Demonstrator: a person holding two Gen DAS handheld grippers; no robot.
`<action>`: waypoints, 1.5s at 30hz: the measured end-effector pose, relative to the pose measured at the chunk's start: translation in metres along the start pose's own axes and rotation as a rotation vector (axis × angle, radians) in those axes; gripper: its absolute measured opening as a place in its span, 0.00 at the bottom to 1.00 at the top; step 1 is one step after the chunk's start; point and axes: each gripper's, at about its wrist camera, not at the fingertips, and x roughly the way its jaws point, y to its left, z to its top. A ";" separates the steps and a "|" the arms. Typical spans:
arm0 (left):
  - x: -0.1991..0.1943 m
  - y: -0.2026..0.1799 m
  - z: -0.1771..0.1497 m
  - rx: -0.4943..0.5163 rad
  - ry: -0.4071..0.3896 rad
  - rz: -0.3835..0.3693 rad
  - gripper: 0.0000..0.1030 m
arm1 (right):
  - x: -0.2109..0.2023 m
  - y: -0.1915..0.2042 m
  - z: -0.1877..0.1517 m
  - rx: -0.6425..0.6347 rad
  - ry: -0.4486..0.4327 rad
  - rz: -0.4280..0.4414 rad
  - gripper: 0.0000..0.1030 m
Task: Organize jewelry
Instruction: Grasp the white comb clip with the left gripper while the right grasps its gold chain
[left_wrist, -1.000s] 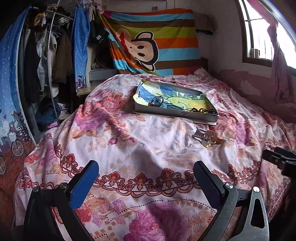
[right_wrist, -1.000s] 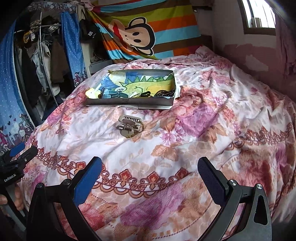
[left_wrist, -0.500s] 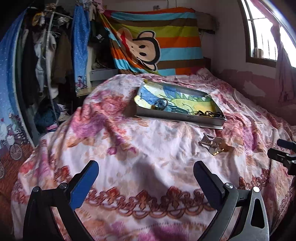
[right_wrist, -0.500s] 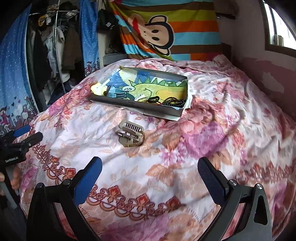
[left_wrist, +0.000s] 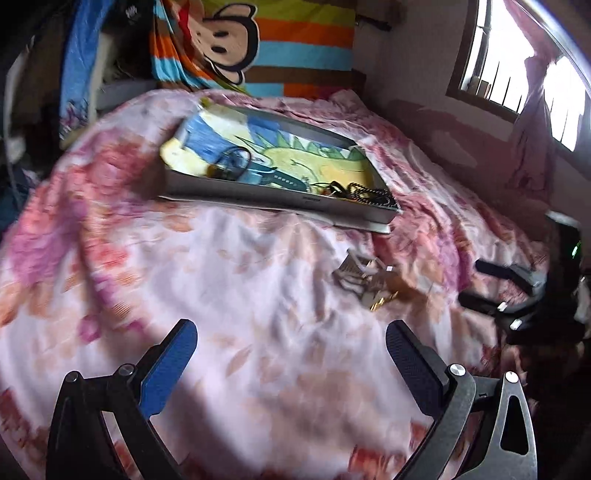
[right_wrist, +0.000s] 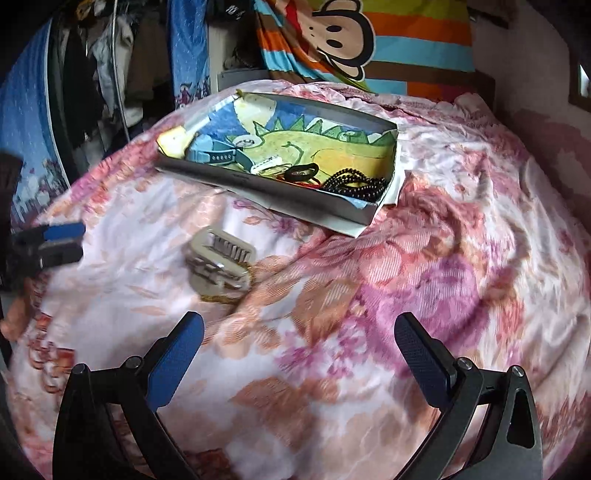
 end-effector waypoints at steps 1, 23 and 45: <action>0.008 0.003 0.006 -0.019 0.006 -0.026 1.00 | 0.002 0.000 0.002 -0.007 -0.004 0.011 0.98; 0.109 -0.020 0.062 -0.081 0.208 -0.330 0.44 | 0.055 0.023 0.014 -0.148 0.093 0.189 0.24; 0.125 -0.022 0.052 -0.133 0.303 -0.301 0.15 | 0.074 0.027 0.016 -0.085 0.118 0.163 0.01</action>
